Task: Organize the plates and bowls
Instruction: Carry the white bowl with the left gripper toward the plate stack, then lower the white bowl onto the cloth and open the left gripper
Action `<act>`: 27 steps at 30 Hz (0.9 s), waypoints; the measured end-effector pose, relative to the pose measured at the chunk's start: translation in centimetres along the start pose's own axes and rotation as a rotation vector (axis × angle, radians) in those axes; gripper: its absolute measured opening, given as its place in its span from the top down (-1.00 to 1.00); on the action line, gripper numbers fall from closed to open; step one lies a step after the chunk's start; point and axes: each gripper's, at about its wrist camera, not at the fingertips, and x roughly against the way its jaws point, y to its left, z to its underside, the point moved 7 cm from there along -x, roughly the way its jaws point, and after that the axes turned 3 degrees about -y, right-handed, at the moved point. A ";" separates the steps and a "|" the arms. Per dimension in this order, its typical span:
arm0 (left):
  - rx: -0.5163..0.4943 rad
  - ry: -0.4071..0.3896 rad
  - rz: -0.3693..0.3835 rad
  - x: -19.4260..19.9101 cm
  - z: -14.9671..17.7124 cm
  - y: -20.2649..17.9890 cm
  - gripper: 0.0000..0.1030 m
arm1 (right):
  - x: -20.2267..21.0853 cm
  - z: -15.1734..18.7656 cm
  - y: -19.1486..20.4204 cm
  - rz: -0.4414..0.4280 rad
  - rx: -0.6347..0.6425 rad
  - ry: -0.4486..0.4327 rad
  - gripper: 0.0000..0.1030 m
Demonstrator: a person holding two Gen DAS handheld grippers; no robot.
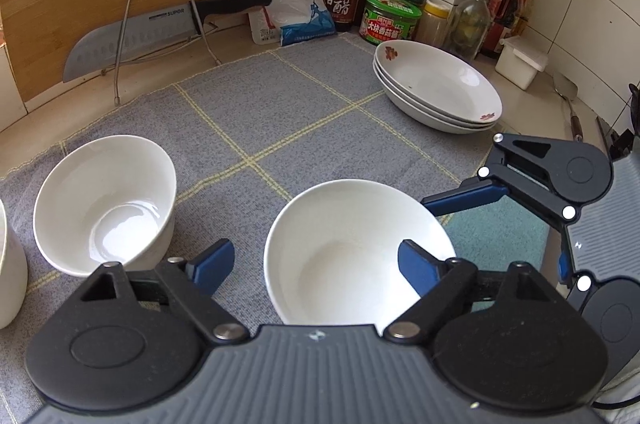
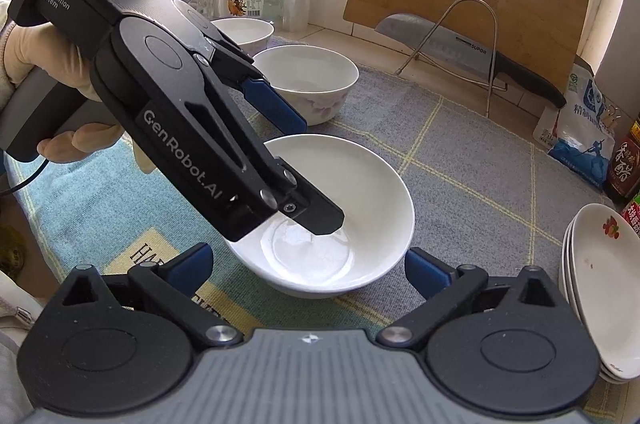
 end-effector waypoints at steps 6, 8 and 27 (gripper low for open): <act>-0.004 -0.051 -0.044 1.8 0.1 0.3 -0.85 | 0.7 0.0 0.0 -0.005 0.003 -0.010 -1.00; -0.003 -0.071 -0.084 2.4 0.2 0.6 -0.87 | 1.2 -0.1 -0.3 -0.006 -0.004 -0.015 -1.00; 0.153 -0.154 -0.315 5.6 2.5 6.4 -0.87 | 1.4 -5.4 -3.3 -0.003 -0.033 -0.085 -1.00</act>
